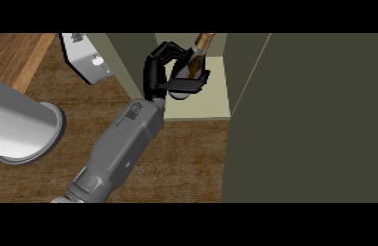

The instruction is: Pick up the wine, place it into the cabinet and close the cabinet

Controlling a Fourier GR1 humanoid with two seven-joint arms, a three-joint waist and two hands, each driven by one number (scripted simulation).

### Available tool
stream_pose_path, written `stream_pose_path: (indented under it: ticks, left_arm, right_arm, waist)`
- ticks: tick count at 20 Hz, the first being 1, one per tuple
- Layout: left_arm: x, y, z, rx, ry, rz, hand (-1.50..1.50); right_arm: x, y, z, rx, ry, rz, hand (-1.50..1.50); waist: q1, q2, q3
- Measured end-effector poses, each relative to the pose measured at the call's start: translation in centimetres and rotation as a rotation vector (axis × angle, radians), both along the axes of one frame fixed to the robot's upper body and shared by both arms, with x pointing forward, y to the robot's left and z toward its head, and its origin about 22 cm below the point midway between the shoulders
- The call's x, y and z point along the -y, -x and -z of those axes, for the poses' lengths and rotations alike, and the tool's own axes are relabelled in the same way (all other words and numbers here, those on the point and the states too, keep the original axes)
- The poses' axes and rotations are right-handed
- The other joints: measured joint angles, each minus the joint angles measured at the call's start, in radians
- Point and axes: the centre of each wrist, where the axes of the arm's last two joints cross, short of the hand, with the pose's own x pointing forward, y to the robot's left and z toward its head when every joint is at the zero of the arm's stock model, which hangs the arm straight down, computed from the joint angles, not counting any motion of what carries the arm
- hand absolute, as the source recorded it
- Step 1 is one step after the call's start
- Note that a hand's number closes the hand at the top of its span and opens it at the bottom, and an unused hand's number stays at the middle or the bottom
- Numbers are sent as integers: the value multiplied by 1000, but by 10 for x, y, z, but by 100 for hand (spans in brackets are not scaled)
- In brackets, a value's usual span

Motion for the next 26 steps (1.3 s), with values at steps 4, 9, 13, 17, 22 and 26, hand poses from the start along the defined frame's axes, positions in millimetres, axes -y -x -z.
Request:
stream_pose_path:
  ticks: [4,9,13,17,22,26]
  left_arm:
    - [-6,-11,1,38,-42,-27,150]
    - [-8,-20,0,90,-71,-66,150]
    - [-9,-27,-5,102,-79,-86,150]
    - [-7,-31,-6,84,-50,-88,150]
    - [-8,-34,-6,53,31,-107,150]
    - [-9,-35,-5,45,60,-97,150]
  right_arm:
    - [1,0,2,2,2,-5,-150]
    - [0,1,1,-2,1,-8,-150]
    - [-4,2,5,-10,-10,-29,-150]
    - [-5,2,3,-10,-13,-30,-150]
    - [-6,0,2,12,-14,-42,-150]
    - [-7,-1,3,13,-21,-46,-150]
  waist:
    - [-4,2,0]
    - [-9,2,0]
    - [-15,3,0]
    - [-17,4,0]
    - [-28,7,0]
    - [-30,6,3]
